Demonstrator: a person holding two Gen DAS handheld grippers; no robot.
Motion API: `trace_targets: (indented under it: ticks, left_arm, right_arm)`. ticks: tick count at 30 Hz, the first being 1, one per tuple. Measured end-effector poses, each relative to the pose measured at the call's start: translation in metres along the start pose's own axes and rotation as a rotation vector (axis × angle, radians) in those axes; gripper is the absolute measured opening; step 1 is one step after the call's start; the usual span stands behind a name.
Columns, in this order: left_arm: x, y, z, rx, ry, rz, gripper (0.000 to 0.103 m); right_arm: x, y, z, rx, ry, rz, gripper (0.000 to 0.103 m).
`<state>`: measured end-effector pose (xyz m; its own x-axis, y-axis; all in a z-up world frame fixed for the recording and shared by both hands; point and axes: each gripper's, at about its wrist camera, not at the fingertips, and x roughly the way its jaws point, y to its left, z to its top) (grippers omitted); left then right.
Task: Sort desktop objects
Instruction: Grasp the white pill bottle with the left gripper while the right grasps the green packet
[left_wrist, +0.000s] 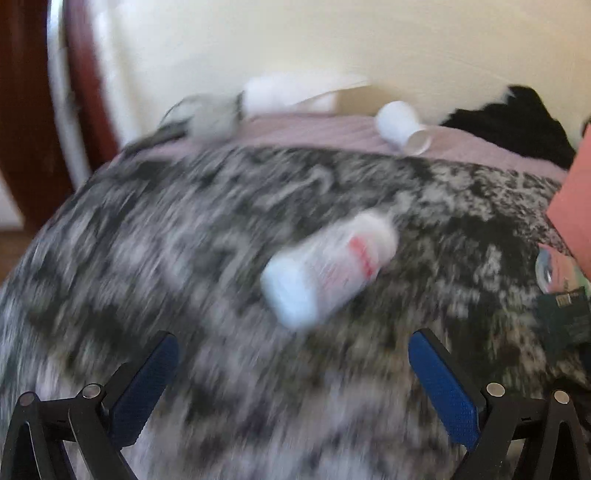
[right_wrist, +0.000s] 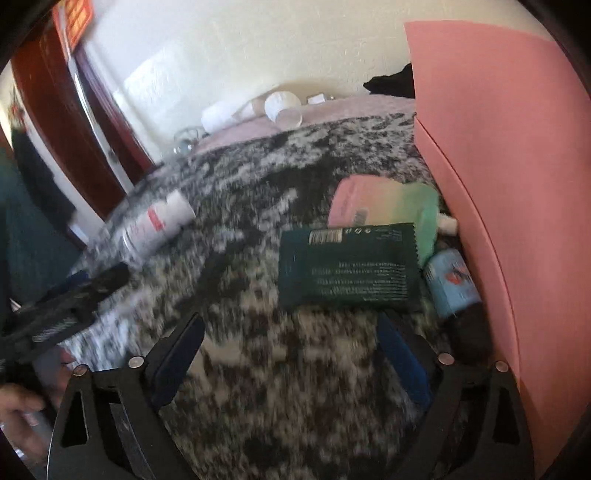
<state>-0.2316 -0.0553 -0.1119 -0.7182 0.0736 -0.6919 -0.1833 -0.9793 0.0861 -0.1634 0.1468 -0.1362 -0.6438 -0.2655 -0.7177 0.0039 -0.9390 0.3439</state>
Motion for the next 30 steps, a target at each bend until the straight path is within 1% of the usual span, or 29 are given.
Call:
trace_targets:
  ticks: [2, 3, 4, 5, 6, 7, 8, 10, 11, 12, 14, 16, 19, 21, 23, 26, 30]
  left_arm:
    - [0.018, -0.016, 0.01, 0.075, 0.0, 0.006, 0.103]
    - [0.031, -0.025, 0.015, 0.113, 0.025, 0.029, 0.102]
    - [0.043, -0.031, 0.017, 0.133, 0.058, 0.048, 0.1]
    - [0.054, -0.034, 0.019, 0.141, 0.102, 0.047, 0.098]
    - [0.057, -0.031, 0.021, 0.103, 0.102, 0.015, 0.094]
    - [0.057, -0.026, 0.022, 0.076, 0.101, -0.015, 0.072]
    - [0.056, -0.022, 0.023, 0.052, 0.103, -0.043, 0.067]
    - [0.052, -0.018, 0.022, 0.034, 0.095, -0.058, 0.066]
    - [0.049, -0.018, 0.021, 0.037, 0.094, -0.054, 0.066]
    - [0.044, -0.018, 0.018, 0.04, 0.092, -0.053, 0.066]
    - [0.034, -0.018, 0.012, 0.036, 0.087, -0.062, 0.066]
    - [0.02, -0.018, 0.005, 0.038, 0.084, -0.065, 0.066]
    - [-0.005, -0.014, -0.007, 0.053, 0.078, -0.053, 0.065]
    - [-0.022, -0.008, -0.012, 0.044, 0.07, -0.051, 0.065]
    - [-0.044, -0.002, -0.015, 0.036, 0.05, -0.048, 0.065]
    - [-0.074, 0.004, -0.016, 0.02, 0.017, -0.048, 0.065]
    - [-0.114, 0.009, -0.014, -0.028, -0.032, -0.053, 0.065]
  right_arm:
    - [0.004, -0.001, 0.001, -0.003, -0.01, 0.008, 0.103]
    - [0.006, 0.001, 0.001, -0.013, -0.011, -0.001, 0.103]
    - [0.007, 0.003, 0.001, -0.023, -0.011, -0.013, 0.103]
    - [0.008, 0.005, 0.001, -0.028, -0.009, -0.02, 0.103]
    - [0.008, 0.006, 0.002, -0.03, -0.009, -0.022, 0.103]
    - [0.008, 0.006, 0.003, -0.028, -0.011, -0.02, 0.102]
    - [0.008, 0.006, 0.003, -0.025, -0.013, -0.017, 0.101]
    - [0.009, 0.002, 0.007, -0.021, -0.02, -0.026, 0.089]
    - [0.009, 0.001, 0.008, -0.022, -0.021, -0.033, 0.068]
    - [0.009, -0.003, 0.01, -0.013, -0.015, -0.023, 0.04]
    - [0.01, -0.012, 0.013, 0.01, 0.001, 0.007, 0.011]
    - [0.008, -0.014, 0.012, 0.01, -0.002, 0.035, 0.009]
    - [0.002, -0.006, 0.01, -0.028, -0.023, 0.037, 0.006]
    - [-0.003, -0.002, 0.01, -0.047, -0.037, 0.042, 0.004]
    - [-0.007, 0.003, 0.008, -0.062, -0.044, 0.061, 0.002]
    - [-0.018, 0.013, 0.004, -0.086, -0.055, 0.08, 0.001]
    - [-0.044, 0.029, -0.002, -0.101, -0.091, 0.125, 0.001]
